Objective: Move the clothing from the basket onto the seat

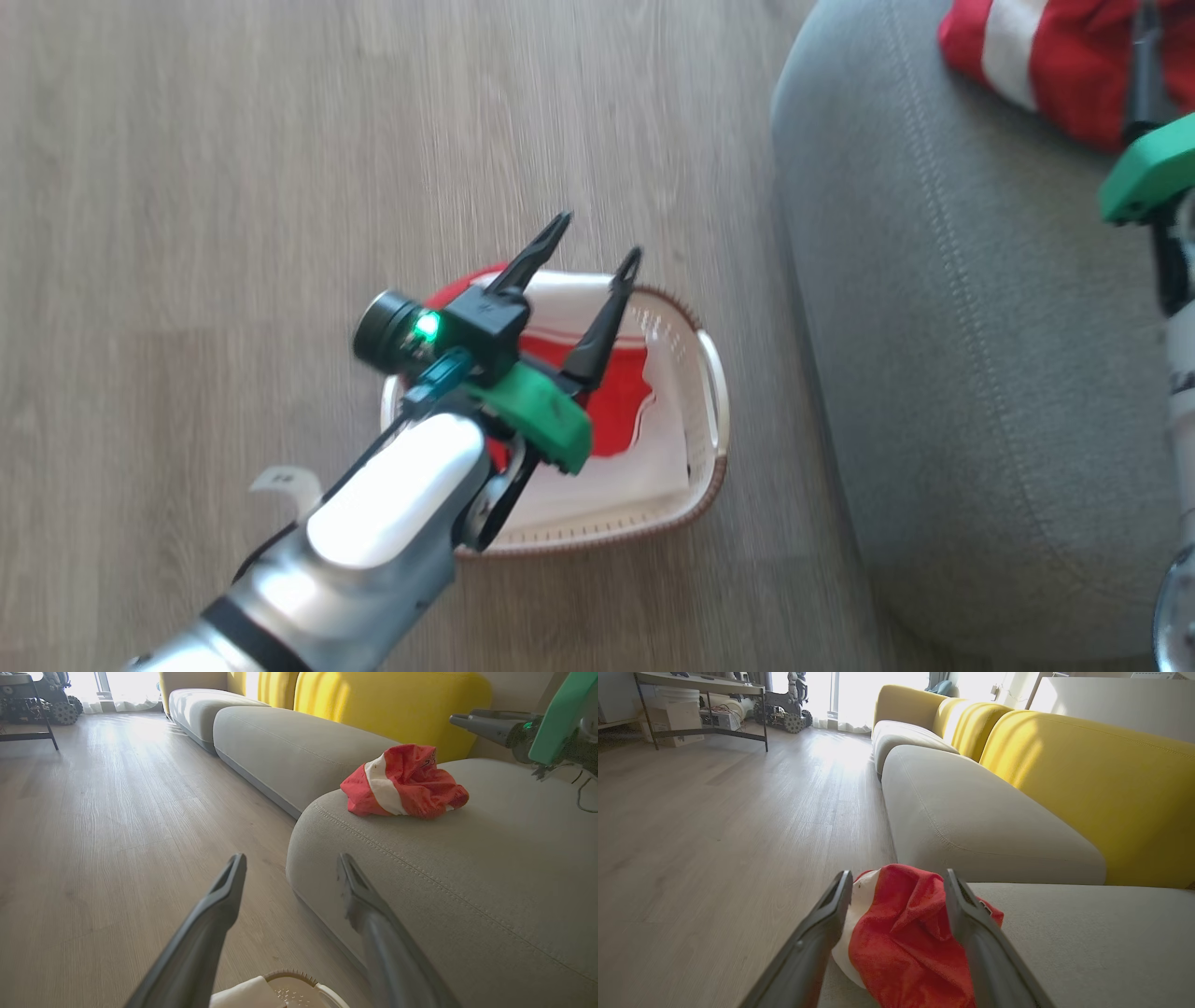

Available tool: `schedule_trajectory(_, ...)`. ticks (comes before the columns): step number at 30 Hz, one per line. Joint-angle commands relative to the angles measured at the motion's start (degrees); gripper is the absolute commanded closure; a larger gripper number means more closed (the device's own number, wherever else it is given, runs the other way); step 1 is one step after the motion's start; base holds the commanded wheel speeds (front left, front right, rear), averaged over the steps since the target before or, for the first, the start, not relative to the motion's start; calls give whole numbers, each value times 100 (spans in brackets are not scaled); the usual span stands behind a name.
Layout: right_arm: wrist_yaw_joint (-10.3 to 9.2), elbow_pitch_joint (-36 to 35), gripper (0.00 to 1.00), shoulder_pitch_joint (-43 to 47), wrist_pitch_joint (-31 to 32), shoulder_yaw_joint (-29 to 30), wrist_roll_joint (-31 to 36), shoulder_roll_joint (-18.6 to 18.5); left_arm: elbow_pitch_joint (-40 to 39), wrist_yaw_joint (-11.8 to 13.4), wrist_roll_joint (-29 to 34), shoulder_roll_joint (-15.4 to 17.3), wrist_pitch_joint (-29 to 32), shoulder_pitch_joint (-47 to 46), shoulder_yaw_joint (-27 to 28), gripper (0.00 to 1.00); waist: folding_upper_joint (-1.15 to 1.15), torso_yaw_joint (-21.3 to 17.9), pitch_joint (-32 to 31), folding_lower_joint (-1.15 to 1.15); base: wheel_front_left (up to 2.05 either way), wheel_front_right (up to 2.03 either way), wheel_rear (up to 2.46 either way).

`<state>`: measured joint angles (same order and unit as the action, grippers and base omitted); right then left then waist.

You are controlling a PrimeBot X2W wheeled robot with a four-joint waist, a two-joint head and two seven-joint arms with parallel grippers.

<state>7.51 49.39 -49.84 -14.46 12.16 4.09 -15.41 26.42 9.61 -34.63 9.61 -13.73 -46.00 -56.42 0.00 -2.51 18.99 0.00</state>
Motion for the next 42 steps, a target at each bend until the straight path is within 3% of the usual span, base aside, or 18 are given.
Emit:
schedule_trajectory(1, -2, -378, 0, 175, -53, -383, -164, 79, -152, 81, -100, 206, -91, 137, 334, 0, 0, 51, -477, 0, 0, 0, 0)
schedule_trajectory(8, -2, -798, 0, 711, -53, -995, -554, 272, -256, 296, -300, 406, -122, 786, 771, 0, 0, 202, -1128, 0, 0, 0, 0)
schedule_trajectory(15, -2, -1212, 0, 1324, -53, -1205, -581, 595, -653, 594, -314, 704, -125, 1528, 1317, 0, 0, 319, -1485, 0, 0, 0, 0)
schedule_trajectory(26, -2, -2518, 0, 2829, -53, -1030, -661, 1139, -1324, 930, -114, 1163, -126, 2786, 2084, 0, 0, 532, -1919, 0, 0, 0, 0)
schedule_trajectory(33, -2, -3336, 0, 3735, -53, -1014, -807, 1247, -1740, 1120, 9, 1332, -127, 3523, 2579, 0, 0, 588, -2064, 0, 0, 0, 0)
schedule_trajectory(42, -2, -3759, 0, 4351, -53, -1286, -1296, 1252, -2072, 1164, 164, 1314, -127, 4405, 3188, 0, 0, 545, -2172, 0, 0, 0, 0)
